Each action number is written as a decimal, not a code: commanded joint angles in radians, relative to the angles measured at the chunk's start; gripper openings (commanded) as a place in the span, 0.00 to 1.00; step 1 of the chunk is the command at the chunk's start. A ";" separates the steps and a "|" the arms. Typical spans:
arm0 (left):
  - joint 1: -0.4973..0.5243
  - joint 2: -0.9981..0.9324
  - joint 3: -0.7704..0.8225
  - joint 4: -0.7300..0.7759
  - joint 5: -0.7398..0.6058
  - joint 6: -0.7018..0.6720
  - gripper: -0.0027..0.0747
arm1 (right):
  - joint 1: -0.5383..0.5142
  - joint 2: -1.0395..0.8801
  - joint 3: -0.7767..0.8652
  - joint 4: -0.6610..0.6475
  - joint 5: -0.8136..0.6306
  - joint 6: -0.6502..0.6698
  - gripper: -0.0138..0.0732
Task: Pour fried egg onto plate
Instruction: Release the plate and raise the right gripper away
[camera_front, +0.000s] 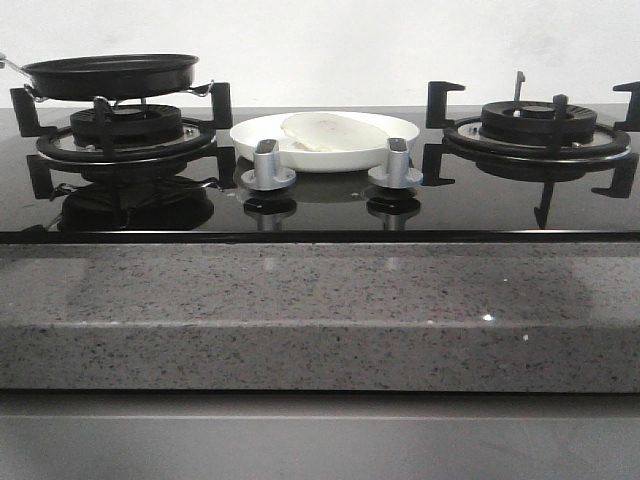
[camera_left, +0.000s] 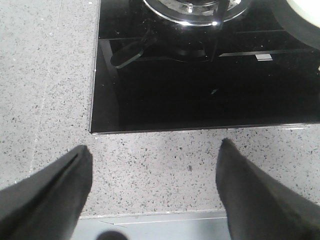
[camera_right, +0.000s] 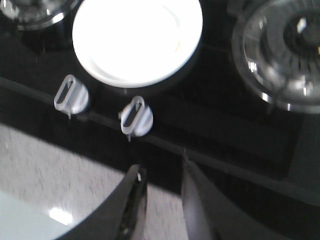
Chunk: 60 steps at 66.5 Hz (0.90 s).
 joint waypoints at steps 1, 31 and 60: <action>-0.009 -0.001 -0.025 0.006 -0.058 -0.008 0.70 | 0.000 -0.112 0.090 -0.004 -0.090 -0.014 0.40; -0.009 -0.001 -0.025 0.006 -0.058 -0.008 0.70 | 0.000 -0.516 0.573 -0.006 -0.103 -0.014 0.40; -0.009 0.001 -0.025 0.002 -0.060 -0.008 0.70 | 0.000 -0.682 0.685 -0.006 -0.086 -0.014 0.40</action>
